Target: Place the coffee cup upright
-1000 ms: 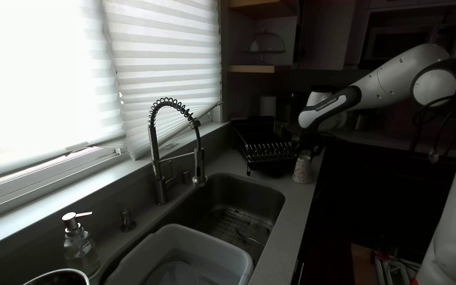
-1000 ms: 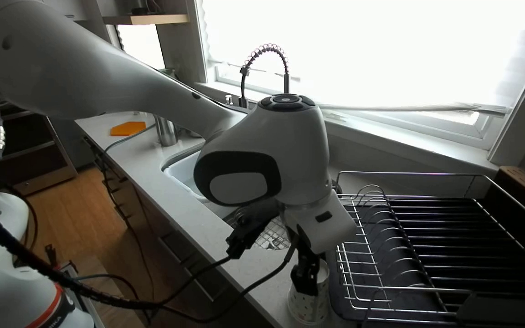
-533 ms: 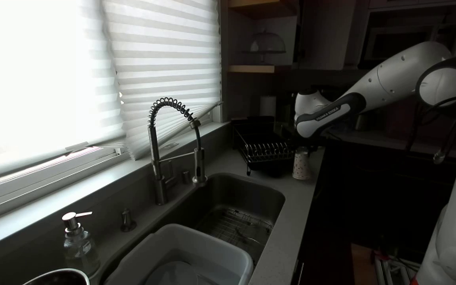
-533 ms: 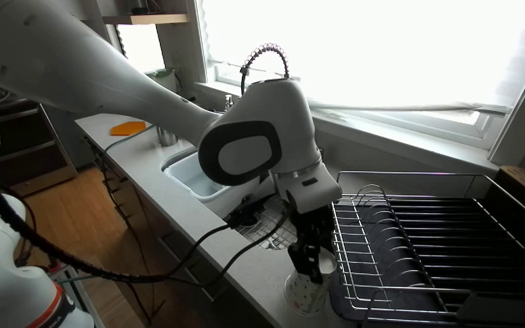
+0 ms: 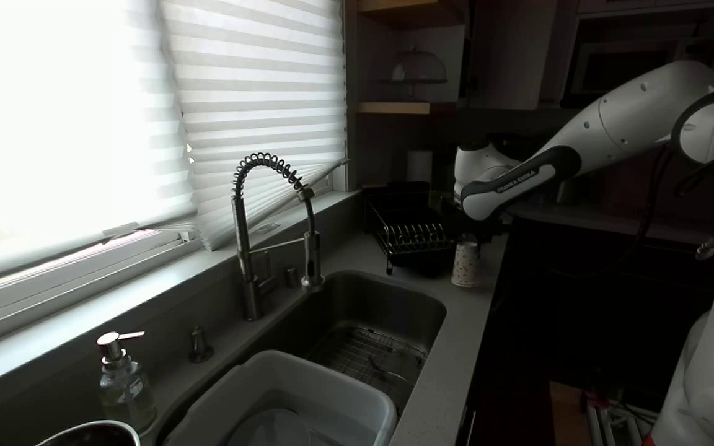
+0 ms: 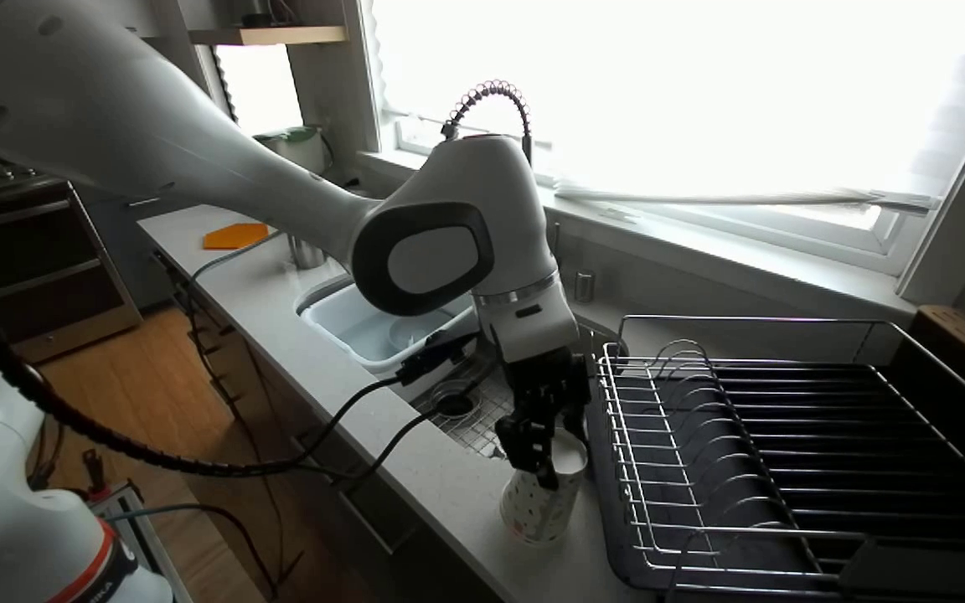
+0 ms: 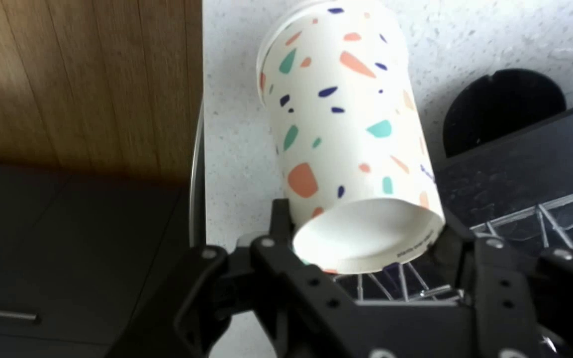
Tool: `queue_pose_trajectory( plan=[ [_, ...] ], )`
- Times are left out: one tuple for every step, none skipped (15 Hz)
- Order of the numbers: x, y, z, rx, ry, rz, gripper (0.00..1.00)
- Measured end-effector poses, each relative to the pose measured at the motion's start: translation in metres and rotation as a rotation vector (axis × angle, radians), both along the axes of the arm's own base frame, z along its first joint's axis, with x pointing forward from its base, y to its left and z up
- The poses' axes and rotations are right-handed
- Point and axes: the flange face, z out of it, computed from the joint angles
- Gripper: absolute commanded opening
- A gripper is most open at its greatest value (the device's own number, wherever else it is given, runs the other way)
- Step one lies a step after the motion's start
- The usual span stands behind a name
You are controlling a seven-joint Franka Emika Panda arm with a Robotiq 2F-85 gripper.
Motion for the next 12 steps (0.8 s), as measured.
queue_pose_trajectory(
  plan=[
    [-0.002,0.003,-0.001,0.04,-0.009,-0.015,0.42],
    [-0.003,0.006,-0.003,0.086,-0.018,-0.026,0.42],
    [-0.006,0.008,-0.004,0.137,-0.028,-0.036,0.42],
    [-0.008,0.01,-0.005,0.186,-0.041,-0.043,0.42],
    [-0.01,0.012,-0.004,0.23,-0.054,-0.048,0.42],
    [-0.012,0.012,-0.003,0.269,-0.065,-0.051,0.42],
    [-0.015,0.011,-0.002,0.304,-0.078,-0.054,0.42],
    [-0.019,0.009,-0.002,0.334,-0.092,-0.056,0.42],
    [-0.023,0.006,-0.002,0.363,-0.105,-0.06,0.42],
    [-0.028,0.003,-0.003,0.391,-0.118,-0.066,0.42],
    [-0.033,-0.001,-0.004,0.417,-0.129,-0.07,0.42],
    [-0.037,-0.004,-0.005,0.44,-0.14,-0.073,0.42]
  ],
)
